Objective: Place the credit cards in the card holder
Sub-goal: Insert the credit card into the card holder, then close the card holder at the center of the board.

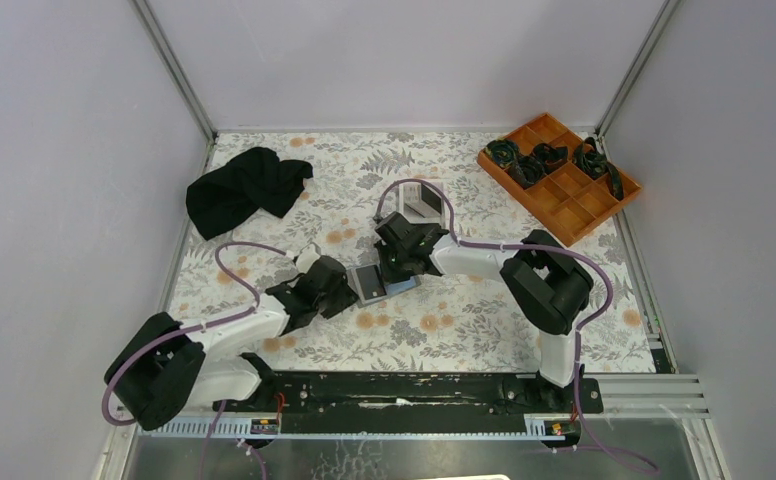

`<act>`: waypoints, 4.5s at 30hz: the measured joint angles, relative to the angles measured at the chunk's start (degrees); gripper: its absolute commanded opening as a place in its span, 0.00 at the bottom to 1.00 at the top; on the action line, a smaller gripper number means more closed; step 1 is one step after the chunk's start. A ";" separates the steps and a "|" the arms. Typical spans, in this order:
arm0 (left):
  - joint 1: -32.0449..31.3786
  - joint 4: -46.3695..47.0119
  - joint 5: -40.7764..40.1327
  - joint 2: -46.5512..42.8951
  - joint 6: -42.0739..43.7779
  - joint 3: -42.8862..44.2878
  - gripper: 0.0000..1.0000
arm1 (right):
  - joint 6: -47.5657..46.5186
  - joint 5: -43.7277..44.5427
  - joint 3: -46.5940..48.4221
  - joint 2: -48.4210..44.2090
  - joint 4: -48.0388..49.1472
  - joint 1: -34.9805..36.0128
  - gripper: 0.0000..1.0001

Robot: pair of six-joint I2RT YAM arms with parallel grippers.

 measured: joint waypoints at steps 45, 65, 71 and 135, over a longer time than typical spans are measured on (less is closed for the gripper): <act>0.37 16.04 -0.15 2.80 -5.29 -4.11 0.59 | 7.32 -2.82 -23.47 -18.43 6.27 -13.16 0.51; 1.11 15.58 0.68 2.47 -3.21 -3.96 0.59 | 15.63 -12.17 -28.87 -13.84 28.06 -15.78 0.51; 1.49 15.69 1.36 2.23 -2.73 -4.20 0.60 | 17.59 -15.56 -30.95 -11.91 35.78 -16.02 0.50; 2.97 37.07 7.56 10.08 -4.17 -8.26 0.72 | 43.74 -18.58 -43.34 -16.37 39.50 -19.91 0.00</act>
